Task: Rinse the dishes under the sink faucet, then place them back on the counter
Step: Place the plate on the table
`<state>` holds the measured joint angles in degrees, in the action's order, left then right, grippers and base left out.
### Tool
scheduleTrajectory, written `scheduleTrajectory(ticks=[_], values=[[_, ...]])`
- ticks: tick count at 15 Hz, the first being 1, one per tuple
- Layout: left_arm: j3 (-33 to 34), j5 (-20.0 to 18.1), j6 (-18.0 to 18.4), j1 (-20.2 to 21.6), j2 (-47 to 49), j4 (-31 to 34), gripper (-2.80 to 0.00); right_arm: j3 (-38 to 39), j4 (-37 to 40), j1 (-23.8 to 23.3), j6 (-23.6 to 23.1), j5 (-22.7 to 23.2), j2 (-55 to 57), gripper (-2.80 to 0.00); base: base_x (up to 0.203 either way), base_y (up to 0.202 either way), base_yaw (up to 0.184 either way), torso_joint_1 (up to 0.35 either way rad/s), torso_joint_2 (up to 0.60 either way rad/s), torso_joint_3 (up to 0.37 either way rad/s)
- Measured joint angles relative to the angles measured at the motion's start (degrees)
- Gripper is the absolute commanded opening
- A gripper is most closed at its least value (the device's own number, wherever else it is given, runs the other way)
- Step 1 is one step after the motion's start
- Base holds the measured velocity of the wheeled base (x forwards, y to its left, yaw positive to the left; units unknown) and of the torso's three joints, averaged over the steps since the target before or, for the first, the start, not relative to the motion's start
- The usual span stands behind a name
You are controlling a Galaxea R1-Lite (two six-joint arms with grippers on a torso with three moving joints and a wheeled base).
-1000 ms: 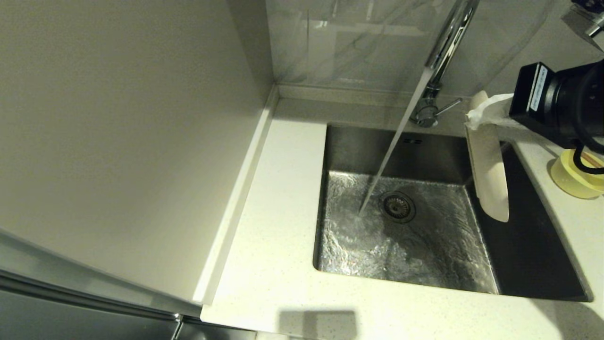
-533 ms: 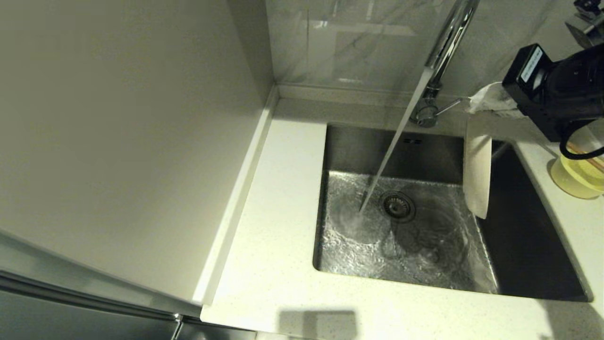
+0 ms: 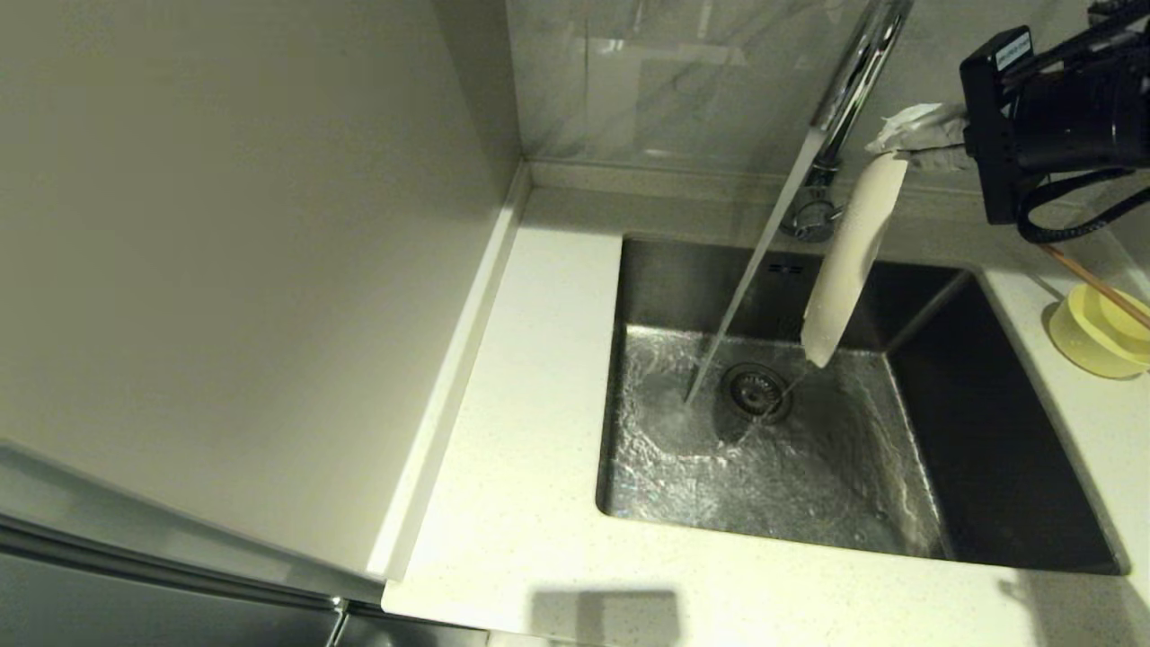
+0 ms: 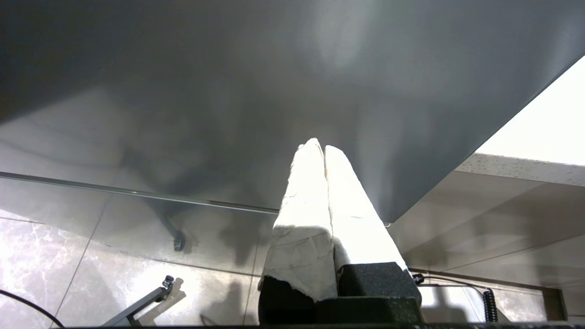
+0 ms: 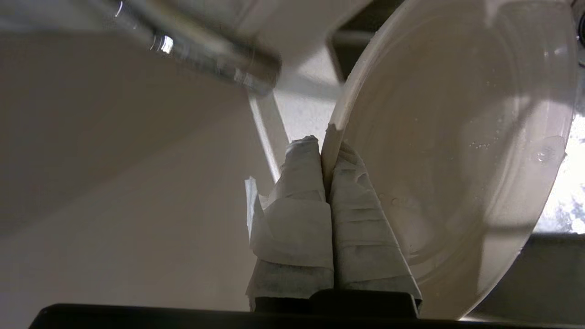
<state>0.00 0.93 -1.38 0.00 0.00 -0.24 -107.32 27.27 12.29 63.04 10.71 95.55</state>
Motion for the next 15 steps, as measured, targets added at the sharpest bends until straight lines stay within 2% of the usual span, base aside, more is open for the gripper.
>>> scheduleTrajectory(ticks=[3, 7, 15], values=[[0.0, 0.0, 0.0, 0.0, 0.0, 0.0, -2.8, -0.2, -0.9, -0.7, 0.4, 0.1, 1.9, -2.8, 0.0, 0.0, 0.0, 0.0, 0.0, 0.0], [0.0, 0.0, 0.0, 0.0, 0.0, 0.0, -2.8, -0.6, -6.2, -1.0, 3.6, 1.6, 3.7, -2.8, 0.0, 0.0, 0.0, 0.0, 0.0, 0.0], [0.0, 0.0, 0.0, 0.0, 0.0, 0.0, -2.8, -1.3, -6.6, -1.2, 4.4, 3.5, 3.8, -2.8, 0.0, 0.0, 0.0, 0.0, 0.0, 0.0]])
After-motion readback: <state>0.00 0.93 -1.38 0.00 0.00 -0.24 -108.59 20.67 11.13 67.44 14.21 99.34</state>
